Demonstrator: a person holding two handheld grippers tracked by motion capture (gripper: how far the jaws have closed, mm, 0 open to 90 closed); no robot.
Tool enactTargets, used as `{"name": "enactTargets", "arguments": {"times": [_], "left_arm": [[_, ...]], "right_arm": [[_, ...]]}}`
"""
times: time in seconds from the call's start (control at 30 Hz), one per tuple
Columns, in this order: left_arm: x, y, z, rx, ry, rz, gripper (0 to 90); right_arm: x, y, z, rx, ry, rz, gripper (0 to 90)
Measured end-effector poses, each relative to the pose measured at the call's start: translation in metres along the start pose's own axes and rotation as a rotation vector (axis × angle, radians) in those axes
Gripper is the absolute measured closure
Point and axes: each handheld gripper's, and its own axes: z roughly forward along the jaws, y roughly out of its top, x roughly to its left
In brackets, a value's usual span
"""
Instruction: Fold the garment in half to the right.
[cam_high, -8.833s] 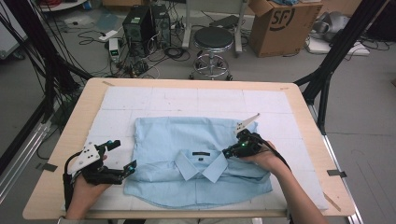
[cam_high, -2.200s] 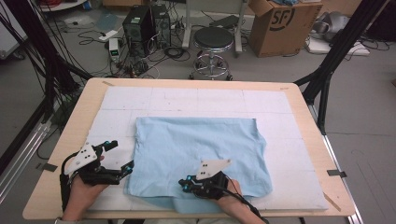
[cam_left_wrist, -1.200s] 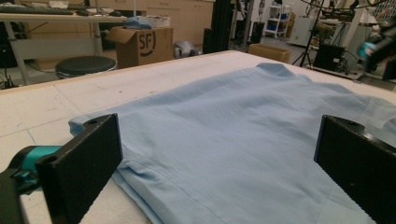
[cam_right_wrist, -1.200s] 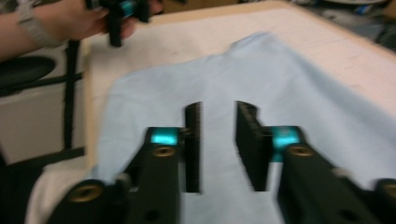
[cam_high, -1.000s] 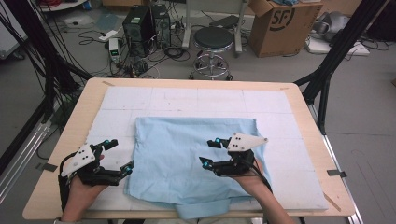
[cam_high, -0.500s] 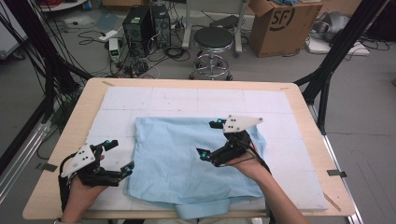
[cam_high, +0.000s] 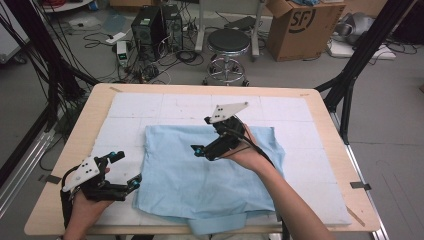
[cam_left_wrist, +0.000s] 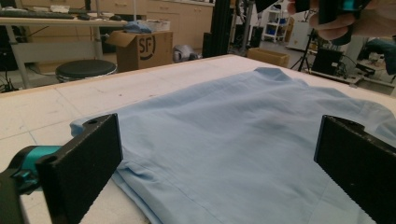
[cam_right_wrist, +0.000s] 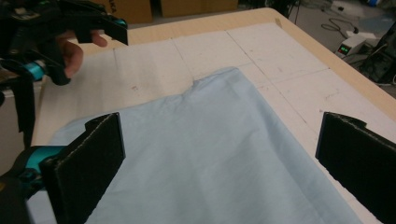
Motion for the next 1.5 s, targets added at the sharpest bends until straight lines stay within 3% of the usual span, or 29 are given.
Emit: {"name": "enactTargets", "arguments": {"times": [0.13, 0.3, 0.5, 0.9, 1.1, 1.23, 1.5], "left_arm": [[0.0, 0.0, -0.002, -0.005, 0.003, -0.003, 1.7], [0.001, -0.001, -0.003, -0.002, 0.005, 0.001, 1.7], [0.001, -0.001, -0.005, -0.011, 0.007, -0.005, 1.7], [0.0, -0.001, -0.008, -0.012, 0.013, -0.002, 1.7], [-0.001, -0.002, -0.01, -0.012, 0.013, -0.008, 1.7], [-0.001, -0.002, -0.013, -0.018, 0.02, -0.01, 1.7], [-0.001, -0.002, -0.015, -0.017, 0.021, -0.013, 1.7]], "right_arm": [[-0.007, 0.007, 0.014, 0.016, 0.001, -0.006, 0.1], [-0.014, 0.015, 0.035, 0.079, 0.005, -0.024, 0.1], [-0.022, 0.023, 0.061, 0.096, 0.019, -0.013, 0.1], [-0.037, 0.033, 0.115, 0.039, 0.03, 0.055, 0.1], [-0.042, 0.041, 0.141, 0.04, 0.075, 0.044, 0.2], [-0.049, 0.04, 0.155, 0.031, 0.065, 0.051, 1.9], [-0.057, 0.03, 0.188, 0.086, 0.037, 0.105, 2.5]]}}
